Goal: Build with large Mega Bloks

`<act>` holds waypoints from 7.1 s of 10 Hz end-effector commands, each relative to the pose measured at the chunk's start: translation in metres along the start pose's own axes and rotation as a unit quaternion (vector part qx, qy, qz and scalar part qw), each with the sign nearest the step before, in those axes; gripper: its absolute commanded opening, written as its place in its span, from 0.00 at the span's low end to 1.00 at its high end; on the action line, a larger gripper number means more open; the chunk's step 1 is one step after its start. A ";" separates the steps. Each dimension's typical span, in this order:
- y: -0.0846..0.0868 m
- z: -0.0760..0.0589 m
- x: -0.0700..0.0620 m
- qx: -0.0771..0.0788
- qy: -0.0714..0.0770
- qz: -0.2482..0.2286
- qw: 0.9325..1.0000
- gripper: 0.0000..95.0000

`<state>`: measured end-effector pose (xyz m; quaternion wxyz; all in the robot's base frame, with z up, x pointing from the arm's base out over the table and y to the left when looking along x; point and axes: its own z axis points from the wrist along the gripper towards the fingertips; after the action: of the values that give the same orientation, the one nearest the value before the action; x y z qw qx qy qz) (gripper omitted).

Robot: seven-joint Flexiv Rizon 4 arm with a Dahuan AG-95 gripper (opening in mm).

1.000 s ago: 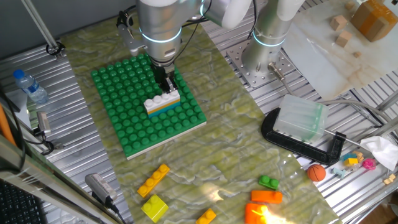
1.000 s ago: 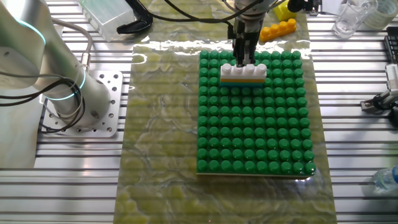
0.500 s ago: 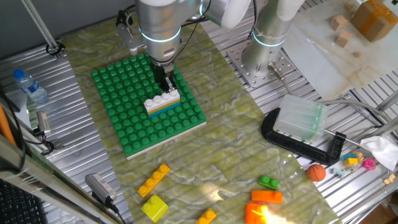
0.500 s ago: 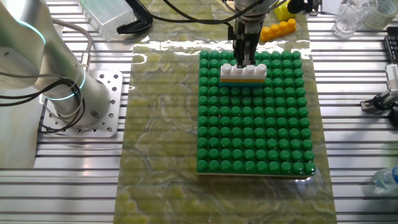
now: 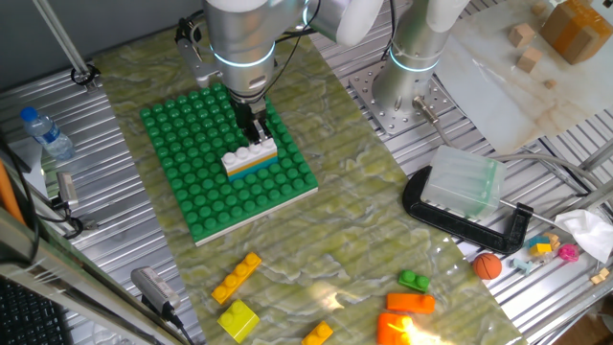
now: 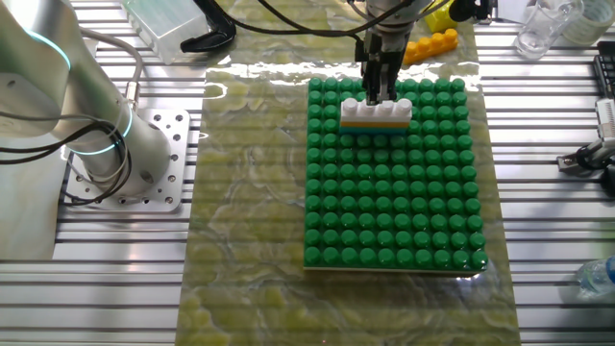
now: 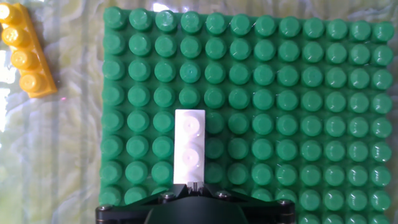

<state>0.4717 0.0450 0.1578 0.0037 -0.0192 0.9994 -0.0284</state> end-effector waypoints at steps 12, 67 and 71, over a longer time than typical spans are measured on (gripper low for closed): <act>0.002 0.005 -0.006 0.000 0.009 0.003 1.000 0.00; 0.181 0.025 -0.099 -0.036 0.046 -0.105 0.993 0.40; 0.188 0.036 -0.105 -0.037 0.047 -0.113 0.992 0.40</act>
<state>0.5676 0.2313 0.1156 -0.0576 -0.1104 0.9922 0.0056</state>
